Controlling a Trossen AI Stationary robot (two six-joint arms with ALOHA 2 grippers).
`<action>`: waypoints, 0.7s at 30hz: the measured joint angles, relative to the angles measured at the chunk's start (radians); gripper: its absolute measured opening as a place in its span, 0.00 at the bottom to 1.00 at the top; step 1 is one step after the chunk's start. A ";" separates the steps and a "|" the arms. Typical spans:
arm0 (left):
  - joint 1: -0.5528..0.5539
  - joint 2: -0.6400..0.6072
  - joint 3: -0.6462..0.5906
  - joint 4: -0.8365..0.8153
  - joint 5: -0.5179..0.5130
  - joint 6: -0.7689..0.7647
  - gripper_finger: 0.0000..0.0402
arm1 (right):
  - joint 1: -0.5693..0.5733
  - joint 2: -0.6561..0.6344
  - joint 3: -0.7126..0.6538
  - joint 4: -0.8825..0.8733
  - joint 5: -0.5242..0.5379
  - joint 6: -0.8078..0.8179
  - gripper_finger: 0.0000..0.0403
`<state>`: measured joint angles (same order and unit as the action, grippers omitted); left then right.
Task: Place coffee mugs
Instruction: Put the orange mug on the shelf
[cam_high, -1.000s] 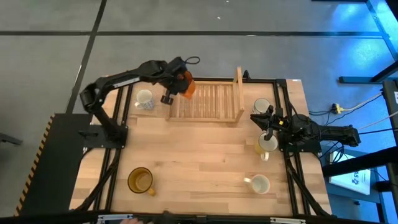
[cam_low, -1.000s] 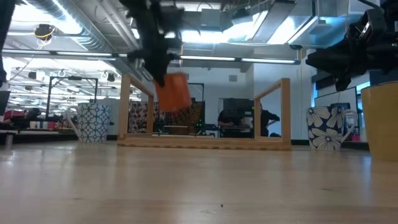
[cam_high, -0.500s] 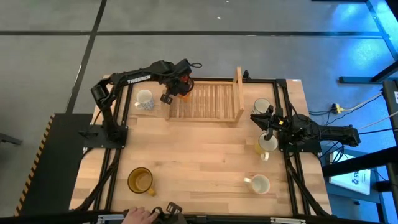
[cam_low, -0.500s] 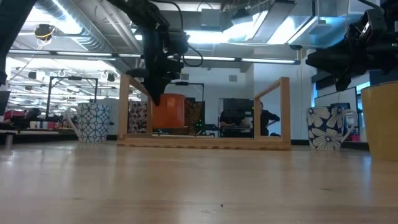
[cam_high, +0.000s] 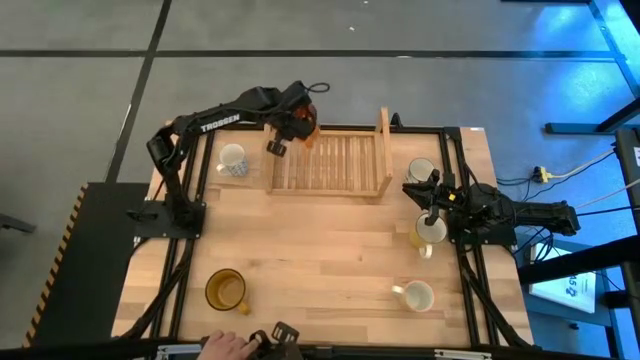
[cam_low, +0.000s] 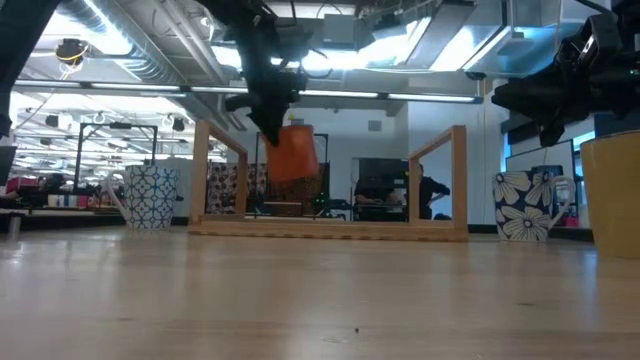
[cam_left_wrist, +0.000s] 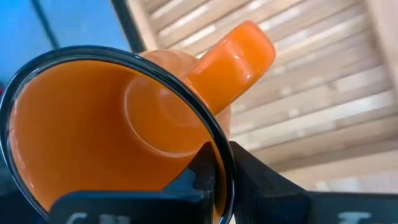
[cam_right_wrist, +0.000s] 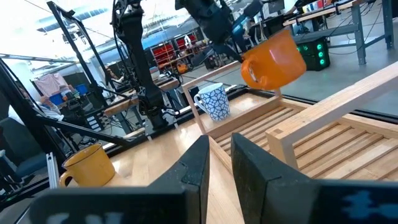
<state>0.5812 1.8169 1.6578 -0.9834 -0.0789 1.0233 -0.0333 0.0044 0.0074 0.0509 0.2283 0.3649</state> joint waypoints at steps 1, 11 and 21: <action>0.000 0.004 -0.004 -0.007 0.018 -0.001 0.05 | 0.000 0.000 0.000 0.000 0.000 0.000 0.14; 0.000 0.128 -0.004 -0.013 0.030 -0.021 0.05 | 0.000 0.000 0.000 0.000 0.000 0.000 0.14; 0.010 0.206 -0.001 -0.082 -0.093 -0.013 0.05 | 0.000 0.000 0.000 0.000 0.000 0.000 0.14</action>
<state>0.5912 2.0225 1.6566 -1.0653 -0.1718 1.0103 -0.0331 0.0044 0.0074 0.0509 0.2279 0.3649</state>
